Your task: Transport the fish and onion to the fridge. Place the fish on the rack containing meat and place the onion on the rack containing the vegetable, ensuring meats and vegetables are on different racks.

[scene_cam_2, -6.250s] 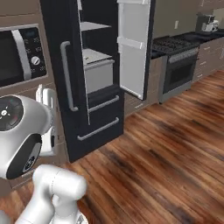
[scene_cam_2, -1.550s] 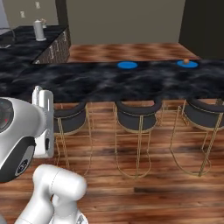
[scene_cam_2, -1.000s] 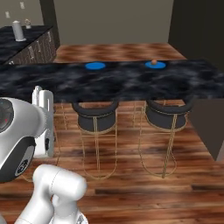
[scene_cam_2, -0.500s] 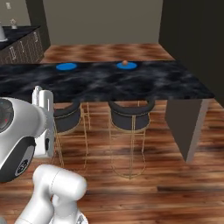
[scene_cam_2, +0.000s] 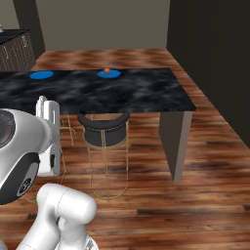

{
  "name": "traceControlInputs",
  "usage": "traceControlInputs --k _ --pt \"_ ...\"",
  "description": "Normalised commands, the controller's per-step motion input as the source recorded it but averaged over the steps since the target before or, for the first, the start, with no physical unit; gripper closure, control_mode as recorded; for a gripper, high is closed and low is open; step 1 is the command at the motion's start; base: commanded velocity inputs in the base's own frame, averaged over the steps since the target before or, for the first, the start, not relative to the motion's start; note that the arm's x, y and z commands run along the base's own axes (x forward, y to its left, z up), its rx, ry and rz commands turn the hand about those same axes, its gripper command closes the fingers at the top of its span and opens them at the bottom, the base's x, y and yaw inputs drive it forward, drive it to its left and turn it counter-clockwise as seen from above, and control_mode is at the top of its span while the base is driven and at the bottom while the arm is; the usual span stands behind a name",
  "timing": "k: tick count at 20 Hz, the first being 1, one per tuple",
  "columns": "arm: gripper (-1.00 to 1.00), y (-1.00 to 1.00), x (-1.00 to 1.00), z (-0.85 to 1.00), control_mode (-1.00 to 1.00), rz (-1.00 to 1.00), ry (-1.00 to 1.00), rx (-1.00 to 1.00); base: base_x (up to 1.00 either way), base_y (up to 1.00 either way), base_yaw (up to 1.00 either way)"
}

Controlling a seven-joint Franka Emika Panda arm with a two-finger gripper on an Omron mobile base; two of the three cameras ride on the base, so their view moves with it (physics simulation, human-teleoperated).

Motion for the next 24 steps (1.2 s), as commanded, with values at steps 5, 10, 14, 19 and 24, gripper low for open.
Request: traceControlInputs --k 5,10,14,19,24 --pt "-1.0 0.0 0.0 0.0 1.0 0.0 0.0 0.0 0.02 -1.0 0.0" --pt "-1.0 0.0 0.0 0.0 1.0 0.0 0.0 0.0 0.03 -1.0 0.0" --pt "-1.0 0.0 0.0 0.0 1.0 0.0 0.0 0.0 0.06 -1.0 0.0" --pt "-1.0 0.0 0.0 0.0 1.0 0.0 0.0 0.0 0.15 -1.0 0.0" --pt "-1.0 0.0 0.0 0.0 1.0 0.0 0.0 0.0 0.39 -1.0 0.05"
